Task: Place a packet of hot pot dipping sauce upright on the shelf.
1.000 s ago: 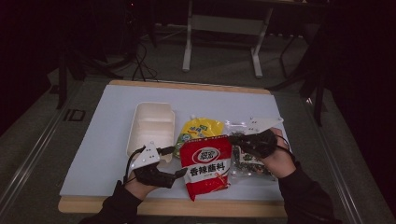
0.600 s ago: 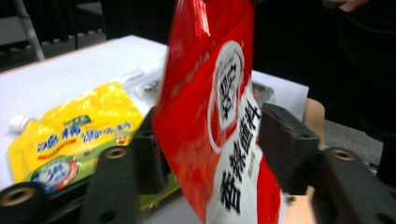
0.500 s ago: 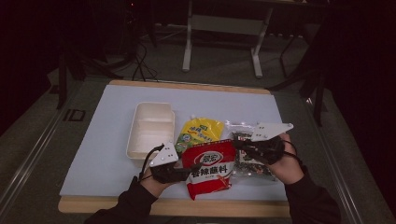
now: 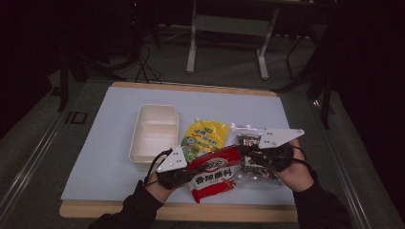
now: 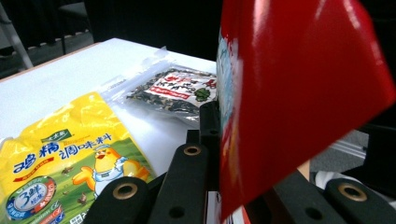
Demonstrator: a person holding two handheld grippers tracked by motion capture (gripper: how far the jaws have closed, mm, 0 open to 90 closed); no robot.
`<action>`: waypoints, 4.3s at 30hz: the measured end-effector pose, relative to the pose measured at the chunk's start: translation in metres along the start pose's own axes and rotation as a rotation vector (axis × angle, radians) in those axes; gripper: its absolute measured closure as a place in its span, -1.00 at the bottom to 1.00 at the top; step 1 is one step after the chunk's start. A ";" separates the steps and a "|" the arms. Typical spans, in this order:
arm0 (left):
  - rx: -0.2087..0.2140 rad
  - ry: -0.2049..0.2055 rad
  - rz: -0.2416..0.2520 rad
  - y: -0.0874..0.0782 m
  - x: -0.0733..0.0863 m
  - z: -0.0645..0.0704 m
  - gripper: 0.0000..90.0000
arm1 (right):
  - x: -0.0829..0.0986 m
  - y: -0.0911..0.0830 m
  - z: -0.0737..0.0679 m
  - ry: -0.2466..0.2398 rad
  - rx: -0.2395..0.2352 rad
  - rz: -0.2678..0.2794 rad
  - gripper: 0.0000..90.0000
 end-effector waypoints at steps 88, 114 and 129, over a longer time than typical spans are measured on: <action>-0.061 0.105 -0.101 -0.078 -0.051 -0.279 1.00 | 0.088 -0.004 0.041 0.426 -0.054 0.148 -0.61; -0.117 0.063 -0.063 -0.074 -0.012 -0.279 0.85 | 0.087 -0.007 0.043 0.407 -0.047 0.155 -0.61; -0.201 -0.035 -0.014 -0.089 -0.064 -0.249 -0.15 | 0.089 -0.016 0.045 0.389 -0.036 0.156 -0.62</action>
Point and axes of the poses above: each handheld gripper's, and its own axes: y roughly forward along the jaws, x roughly out of its underside, z roughly to its right, the point moved 8 cm from there along y, roughly forward along the jaws, and after that the axes turned 8 degrees about z, right-handed, at the moved point
